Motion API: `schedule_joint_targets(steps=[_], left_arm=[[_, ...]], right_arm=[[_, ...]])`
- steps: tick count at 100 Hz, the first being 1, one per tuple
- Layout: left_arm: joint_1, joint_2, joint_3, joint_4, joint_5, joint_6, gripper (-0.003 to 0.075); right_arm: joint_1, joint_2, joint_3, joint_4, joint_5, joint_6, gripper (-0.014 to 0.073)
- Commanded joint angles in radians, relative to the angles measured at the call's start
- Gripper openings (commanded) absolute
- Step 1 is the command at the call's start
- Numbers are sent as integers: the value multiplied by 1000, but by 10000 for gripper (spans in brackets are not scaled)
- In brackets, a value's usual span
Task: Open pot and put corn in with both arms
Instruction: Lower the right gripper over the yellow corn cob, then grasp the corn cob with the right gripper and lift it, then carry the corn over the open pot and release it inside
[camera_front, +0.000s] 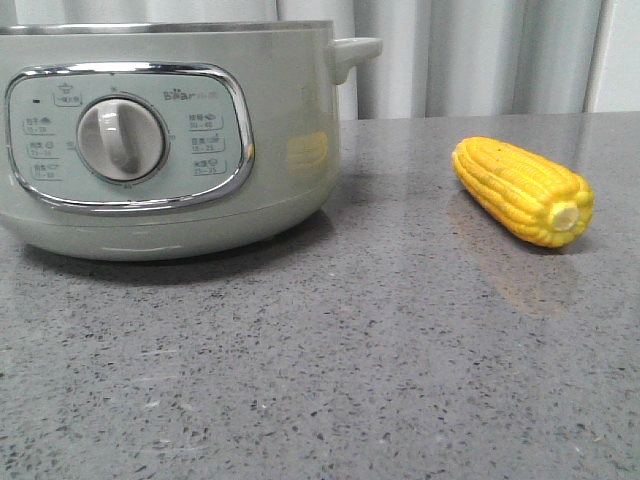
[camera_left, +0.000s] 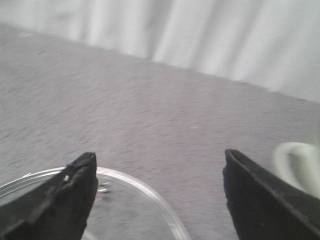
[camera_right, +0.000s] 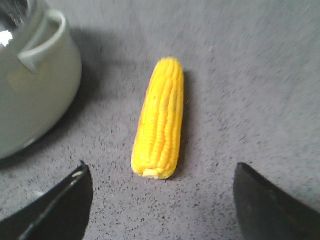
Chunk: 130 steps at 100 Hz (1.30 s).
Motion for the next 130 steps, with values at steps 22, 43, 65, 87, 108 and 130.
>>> schedule_joint_targets(steps=[22, 43, 65, 87, 108, 130], left_arm=[[-119, -191, -30, 19, 93, -4, 484], [-121, -261, -30, 19, 105, -4, 485], [-148, -268, -30, 19, 107, -4, 485], [-169, -268, -30, 19, 116, -4, 485], [-173, -268, -30, 19, 164, -4, 478], [-173, -268, -30, 19, 166, -4, 391]], right_arm=[[16, 374, -206, 6, 15, -47, 504], [47, 518, -218, 6, 1, -47, 504], [47, 570, -221, 10, 10, -47, 199], [55, 468, -323, 43, -47, -47, -69], [205, 448, -512, 72, -181, -53, -69], [376, 632, -658, 72, -169, -53, -68]])
